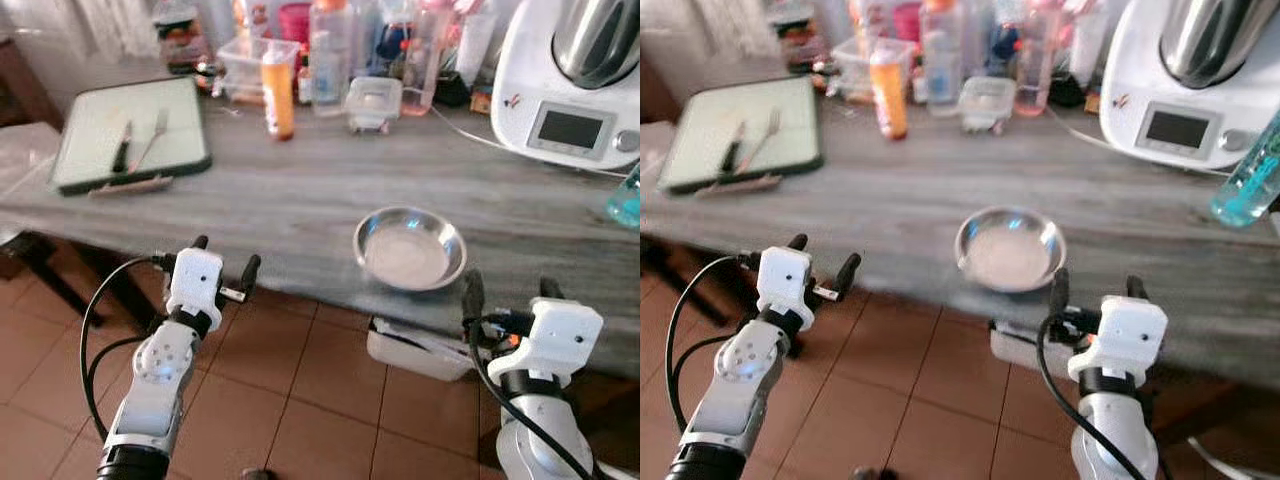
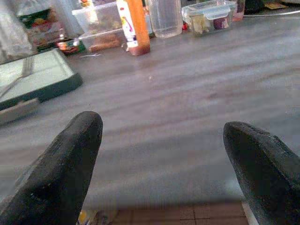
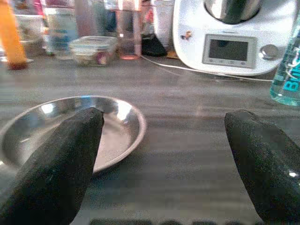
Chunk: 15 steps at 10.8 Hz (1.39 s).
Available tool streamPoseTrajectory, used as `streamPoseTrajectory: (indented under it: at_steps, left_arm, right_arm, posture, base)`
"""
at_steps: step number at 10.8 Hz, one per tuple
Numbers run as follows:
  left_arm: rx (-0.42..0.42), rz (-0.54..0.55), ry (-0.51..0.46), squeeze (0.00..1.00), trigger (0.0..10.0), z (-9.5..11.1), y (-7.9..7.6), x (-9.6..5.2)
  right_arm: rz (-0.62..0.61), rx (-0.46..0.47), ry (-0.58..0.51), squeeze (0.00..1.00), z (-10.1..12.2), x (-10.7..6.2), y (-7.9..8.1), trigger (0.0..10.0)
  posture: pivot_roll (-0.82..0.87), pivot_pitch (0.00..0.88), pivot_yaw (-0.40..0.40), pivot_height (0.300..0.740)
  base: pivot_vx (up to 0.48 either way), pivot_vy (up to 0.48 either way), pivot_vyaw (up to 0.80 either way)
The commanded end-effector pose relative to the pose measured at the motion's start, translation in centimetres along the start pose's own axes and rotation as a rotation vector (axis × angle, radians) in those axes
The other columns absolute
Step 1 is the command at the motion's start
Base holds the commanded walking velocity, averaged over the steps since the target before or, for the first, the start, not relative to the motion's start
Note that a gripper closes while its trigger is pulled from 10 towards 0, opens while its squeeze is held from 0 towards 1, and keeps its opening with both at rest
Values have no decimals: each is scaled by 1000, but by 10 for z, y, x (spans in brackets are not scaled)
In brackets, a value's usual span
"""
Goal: Setting the table
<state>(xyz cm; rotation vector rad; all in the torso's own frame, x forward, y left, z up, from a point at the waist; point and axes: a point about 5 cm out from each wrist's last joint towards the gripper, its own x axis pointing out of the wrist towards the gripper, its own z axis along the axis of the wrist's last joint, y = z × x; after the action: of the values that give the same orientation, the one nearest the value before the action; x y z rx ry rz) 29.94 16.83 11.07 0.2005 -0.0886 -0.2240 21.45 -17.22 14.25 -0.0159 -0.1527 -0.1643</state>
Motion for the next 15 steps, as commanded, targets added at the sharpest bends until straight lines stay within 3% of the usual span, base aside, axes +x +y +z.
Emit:
streamPoseTrajectory:
  at_steps: [1, 9, 11, 15]
  left_arm:
    - [9, 8, 20, 0, 10000, -3, 3, -1]
    - [29, -36, 25, 0, 10000, 1, 1, 1]
    - [27, -41, 26, 0, 10000, 2, 1, 2]
    - [30, -57, 26, 0, 10000, 1, -1, 3]
  right_arm:
    - [-8, 9, -3, 0, 1, -1, -2, 10000]
    - [-41, 47, 29, 0, -4, 1, -4, 10000]
    - [-55, -53, 37, 0, -6, 5, -3, 10000]
    - [-108, -100, 72, 0, -12, 7, -7, 10000]
  posture:
    - [45, 68, 39, 740]
    - [43, 80, 61, 740]
    - [43, 79, 65, 740]
    - [43, 76, 67, 740]
  base:
    - [-277, 0, 0]
    - [-307, 0, 0]
    - [-356, 0, 0]
    - [-354, 0, 0]
